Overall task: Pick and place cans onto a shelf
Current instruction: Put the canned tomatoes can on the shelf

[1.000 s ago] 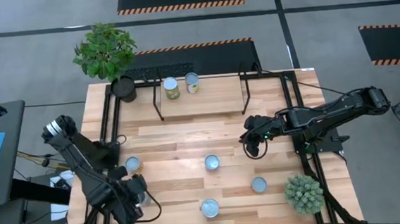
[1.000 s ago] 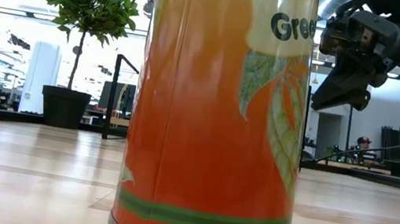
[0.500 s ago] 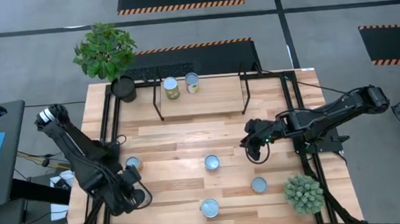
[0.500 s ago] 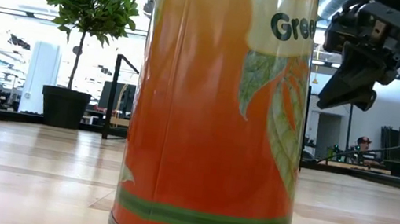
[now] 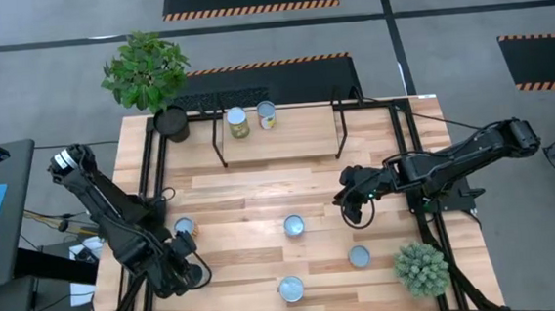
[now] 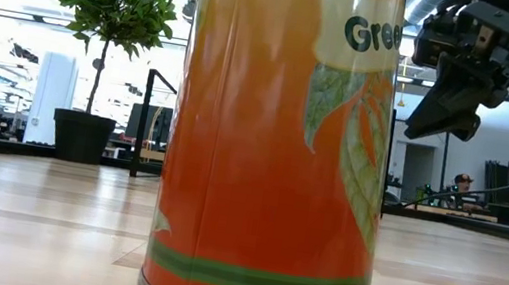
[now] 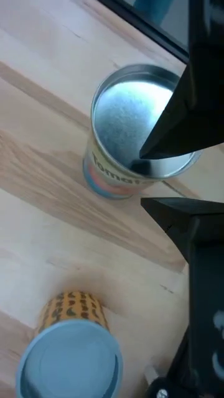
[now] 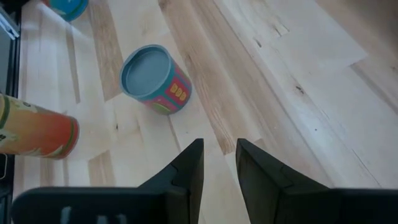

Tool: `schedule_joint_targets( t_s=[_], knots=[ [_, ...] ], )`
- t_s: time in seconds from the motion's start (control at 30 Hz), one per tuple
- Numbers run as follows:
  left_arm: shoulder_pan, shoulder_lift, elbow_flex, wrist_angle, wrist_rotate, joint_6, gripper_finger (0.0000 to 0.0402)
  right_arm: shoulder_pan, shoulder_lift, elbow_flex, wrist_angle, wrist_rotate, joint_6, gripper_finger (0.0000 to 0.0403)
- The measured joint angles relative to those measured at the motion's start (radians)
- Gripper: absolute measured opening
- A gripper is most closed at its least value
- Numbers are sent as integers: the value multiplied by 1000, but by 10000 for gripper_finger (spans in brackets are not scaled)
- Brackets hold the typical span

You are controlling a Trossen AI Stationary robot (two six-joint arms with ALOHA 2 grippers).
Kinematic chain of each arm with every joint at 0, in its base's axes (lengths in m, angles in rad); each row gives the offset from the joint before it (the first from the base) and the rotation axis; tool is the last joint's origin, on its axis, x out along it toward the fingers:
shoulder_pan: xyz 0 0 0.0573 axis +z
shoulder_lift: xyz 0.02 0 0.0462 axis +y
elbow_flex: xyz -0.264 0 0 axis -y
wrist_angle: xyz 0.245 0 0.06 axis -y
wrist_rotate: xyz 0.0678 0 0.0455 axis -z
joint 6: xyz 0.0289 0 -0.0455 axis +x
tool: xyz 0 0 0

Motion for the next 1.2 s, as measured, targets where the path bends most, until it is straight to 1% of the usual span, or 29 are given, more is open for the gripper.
schedule_joint_targets(
  t_s=[0.1, 0.27, 0.47, 0.53, 0.67, 0.77, 0.87, 1.03, 1.13, 1.2],
  knots=[
    [0, 8, 0, 22, 5, 20, 96, 0, 0, 0, -2, 0, 0, 118],
    [1, 33, -27, 67, 55, 33, 96, 0, 0, 0, -4, 0, 0, 118],
    [12, 37, -32, 69, 35, 25, 91, 0, 0, 0, -6, -2, 0, 118],
    [15, 37, -32, 66, 41, 47, 75, 0, 0, 0, -6, -2, 0, 118],
    [25, 37, -32, 62, 36, 80, 15, 0, 0, 0, -6, -2, -1, 118],
    [38, 37, -33, 60, 30, 84, 4, 0, 0, 0, -8, -2, -2, 118],
    [70, 34, -34, 84, 21, 103, 1, 0, 0, 0, -14, -2, -3, 118],
    [135, -2, -34, 113, -43, 158, 1, 0, 0, 0, -51, -2, -4, 118],
    [191, -22, -7, 99, -92, 215, 1, 0, 0, 0, -75, -2, -4, 118],
    [242, -31, 14, 110, -105, 267, 1, 0, 0, 0, -85, -2, -3, 118]
  ],
)
